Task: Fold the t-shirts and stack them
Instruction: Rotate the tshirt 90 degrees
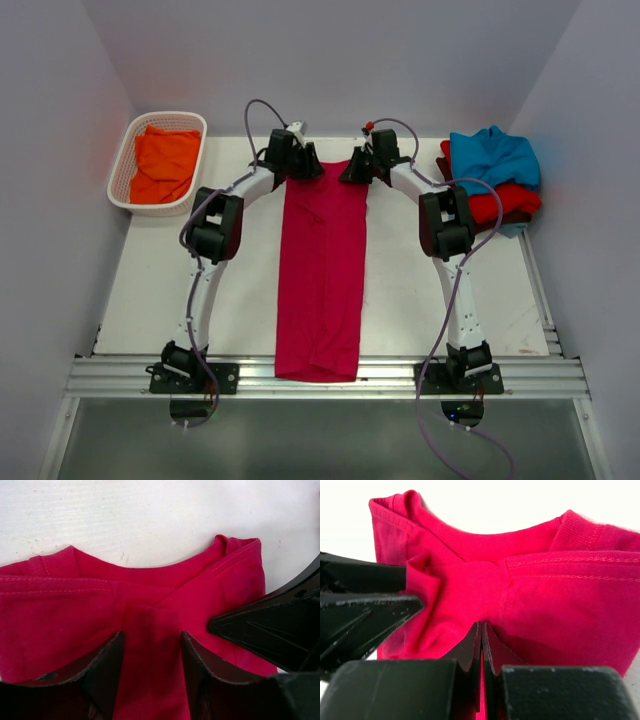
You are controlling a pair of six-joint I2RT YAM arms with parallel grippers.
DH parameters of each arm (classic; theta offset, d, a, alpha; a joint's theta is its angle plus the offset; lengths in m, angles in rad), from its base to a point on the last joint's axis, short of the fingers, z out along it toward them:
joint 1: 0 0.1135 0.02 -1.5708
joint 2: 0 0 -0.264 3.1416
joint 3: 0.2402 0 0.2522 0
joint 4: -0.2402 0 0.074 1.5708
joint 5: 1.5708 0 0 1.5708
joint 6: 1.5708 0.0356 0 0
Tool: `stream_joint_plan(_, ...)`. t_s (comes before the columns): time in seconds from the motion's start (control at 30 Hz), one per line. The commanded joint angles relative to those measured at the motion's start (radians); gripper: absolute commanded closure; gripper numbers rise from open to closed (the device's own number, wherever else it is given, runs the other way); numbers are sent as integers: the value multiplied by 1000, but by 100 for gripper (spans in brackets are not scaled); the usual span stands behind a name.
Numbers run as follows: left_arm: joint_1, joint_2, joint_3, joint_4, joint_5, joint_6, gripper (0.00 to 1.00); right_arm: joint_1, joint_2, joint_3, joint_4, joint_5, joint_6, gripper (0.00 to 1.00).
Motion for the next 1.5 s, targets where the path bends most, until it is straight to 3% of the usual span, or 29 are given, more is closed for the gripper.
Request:
stream_joint_plan(0.0, 7, -56, -72, -44, -56, 38, 45, -19, 29, -28, -162, 81, -50, 100)
stream_joint_plan(0.23, 5, -57, -29, -135, -131, 56, 45, -20, 30, -26, -163, 86, -53, 100)
stream_joint_plan(0.4, 7, -81, -103, -43, -91, 60, 49, -19, 35, -25, -163, 81, -50, 100)
stream_joint_plan(0.5, 7, -19, -43, -51, -4, 44, 67, -20, 33, -26, -165, 84, -52, 100)
stream_joint_plan(0.53, 7, -8, -33, -38, 42, 40, 84, -20, 32, -28, -165, 86, -52, 100)
stream_joint_plan(0.6, 7, 12, -29, -11, 76, 27, 100, -20, 29, -28, -168, 89, -56, 100)
stream_joint_plan(0.9, 10, -68, -64, 18, 35, 50, 100, -22, 33, -28, -168, 89, -56, 100)
stream_joint_plan(1.1, 16, -172, -20, -134, -189, 87, 100, -23, 39, -28, -170, 84, -56, 100)
stream_joint_plan(1.47, 64, -254, 20, -255, -340, 104, 100, -25, 35, -26, -173, 86, -56, 100)
